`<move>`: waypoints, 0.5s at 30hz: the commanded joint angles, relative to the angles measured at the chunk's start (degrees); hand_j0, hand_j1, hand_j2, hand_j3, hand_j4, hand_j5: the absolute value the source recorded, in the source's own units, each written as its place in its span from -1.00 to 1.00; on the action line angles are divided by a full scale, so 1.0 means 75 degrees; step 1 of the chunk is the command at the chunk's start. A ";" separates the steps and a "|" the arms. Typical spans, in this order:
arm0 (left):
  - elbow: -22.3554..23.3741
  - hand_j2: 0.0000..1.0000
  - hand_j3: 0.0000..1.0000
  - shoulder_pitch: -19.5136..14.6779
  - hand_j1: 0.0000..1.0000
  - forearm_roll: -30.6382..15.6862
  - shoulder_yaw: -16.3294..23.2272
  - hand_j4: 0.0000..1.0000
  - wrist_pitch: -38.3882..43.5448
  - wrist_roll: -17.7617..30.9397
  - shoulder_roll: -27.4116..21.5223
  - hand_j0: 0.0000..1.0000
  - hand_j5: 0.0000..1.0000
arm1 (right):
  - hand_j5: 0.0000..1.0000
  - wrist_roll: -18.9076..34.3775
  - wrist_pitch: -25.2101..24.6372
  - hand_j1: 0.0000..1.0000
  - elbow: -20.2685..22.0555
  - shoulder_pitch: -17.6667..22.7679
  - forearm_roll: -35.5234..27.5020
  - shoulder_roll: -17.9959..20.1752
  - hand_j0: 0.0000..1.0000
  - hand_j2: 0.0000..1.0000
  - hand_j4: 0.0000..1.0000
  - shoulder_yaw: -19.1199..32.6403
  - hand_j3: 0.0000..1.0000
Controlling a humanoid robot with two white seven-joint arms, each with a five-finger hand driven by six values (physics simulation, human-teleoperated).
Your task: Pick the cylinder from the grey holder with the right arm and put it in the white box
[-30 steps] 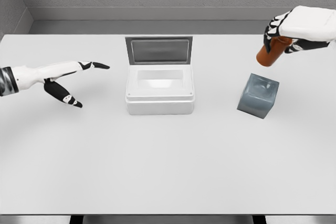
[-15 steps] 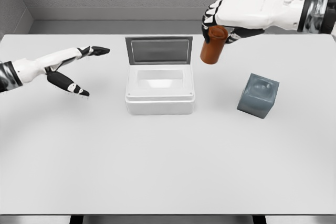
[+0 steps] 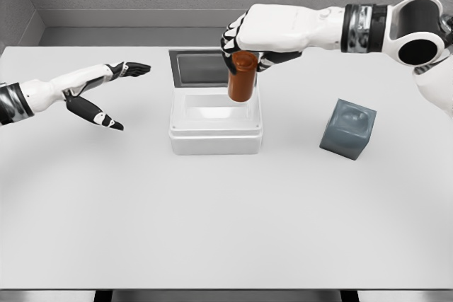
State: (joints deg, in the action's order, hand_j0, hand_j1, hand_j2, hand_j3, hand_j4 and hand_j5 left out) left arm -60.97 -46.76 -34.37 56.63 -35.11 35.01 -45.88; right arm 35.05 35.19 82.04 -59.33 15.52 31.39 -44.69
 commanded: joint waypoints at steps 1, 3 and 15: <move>0.0090 1.00 1.00 0.0000 1.00 -0.0117 -0.0004 1.00 0.0015 -0.0001 0.0036 1.00 1.00 | -0.28 -0.0007 -0.0026 -0.28 -0.0215 0.0000 0.0087 -0.0165 -0.28 -0.28 -0.28 -0.0006 -0.28; 0.0312 1.00 1.00 -0.0058 1.00 -0.0117 -0.0004 1.00 0.0015 -0.0001 0.0082 1.00 1.00 | -0.28 -0.0007 -0.0026 -0.28 -0.0403 0.0000 0.0110 -0.0247 -0.28 -0.28 -0.28 -0.0017 -0.28; 0.0430 1.00 1.00 -0.0363 1.00 -0.0046 0.0032 1.00 0.0015 -0.0001 0.0633 1.00 1.00 | -0.28 -0.0007 -0.0026 -0.28 -0.1024 0.0059 0.0368 -0.0318 -0.28 -0.28 -0.28 -0.0146 -0.28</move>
State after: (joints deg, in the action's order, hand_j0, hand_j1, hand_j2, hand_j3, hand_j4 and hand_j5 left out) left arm -57.78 -50.18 -34.36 57.19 -35.10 35.01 -42.65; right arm 35.04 35.18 75.24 -58.89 18.42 29.08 -45.70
